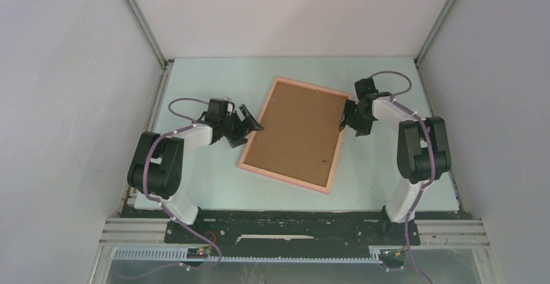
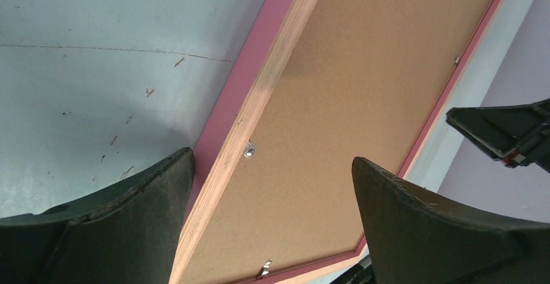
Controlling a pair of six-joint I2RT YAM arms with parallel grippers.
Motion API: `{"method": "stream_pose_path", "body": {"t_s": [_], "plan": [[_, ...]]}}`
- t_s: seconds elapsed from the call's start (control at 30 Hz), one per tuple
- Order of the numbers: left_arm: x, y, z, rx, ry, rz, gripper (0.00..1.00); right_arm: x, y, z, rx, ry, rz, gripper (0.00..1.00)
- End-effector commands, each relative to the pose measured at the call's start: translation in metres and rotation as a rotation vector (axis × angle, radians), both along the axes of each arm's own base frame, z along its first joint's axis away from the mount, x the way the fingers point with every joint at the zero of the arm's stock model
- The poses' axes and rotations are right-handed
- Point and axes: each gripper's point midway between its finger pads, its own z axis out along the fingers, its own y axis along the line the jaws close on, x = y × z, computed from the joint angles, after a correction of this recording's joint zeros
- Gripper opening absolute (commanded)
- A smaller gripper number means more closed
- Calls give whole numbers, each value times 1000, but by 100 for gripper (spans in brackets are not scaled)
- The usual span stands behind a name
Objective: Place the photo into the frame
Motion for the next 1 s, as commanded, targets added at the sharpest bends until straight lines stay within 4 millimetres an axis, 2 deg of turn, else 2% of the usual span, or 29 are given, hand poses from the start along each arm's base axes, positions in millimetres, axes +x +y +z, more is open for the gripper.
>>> {"method": "stream_pose_path", "body": {"t_s": [0.0, 0.13, 0.33, 0.43, 0.5, 0.57, 0.67, 0.73, 0.77, 0.87, 0.97], "plan": [[-7, -12, 5, -57, 2, -55, 95, -5, 25, -16, 117, 27, -15, 71], [-14, -17, 7, -57, 0, -65, 95, 0, 46, -18, 166, 10, 29, 70], [-41, -39, 0, -45, 23, -123, 95, 35, 66, -6, 205, -40, 107, 68], [-55, -44, 1, -21, 4, -141, 95, 50, 73, -1, 185, -33, 154, 68], [-60, -39, 2, 7, -17, -132, 95, 57, 72, 3, 151, -36, 166, 69], [-61, -29, 2, 53, -39, -113, 96, 61, 55, 13, 57, -47, 127, 71], [-57, -24, 4, 75, -68, -99, 96, 47, 24, 27, -84, -46, 40, 74], [-55, -25, 0, 75, -65, -89, 96, 28, 15, 34, -99, -44, 6, 74], [-54, -26, -1, 72, -62, -88, 96, 11, 12, 26, -94, -18, -3, 74], [-53, -28, -3, 65, -60, -94, 96, -22, 17, 16, -37, 24, 1, 74], [-51, -29, -4, 55, -70, -94, 96, -39, 19, 8, -27, 48, -4, 72]]}}
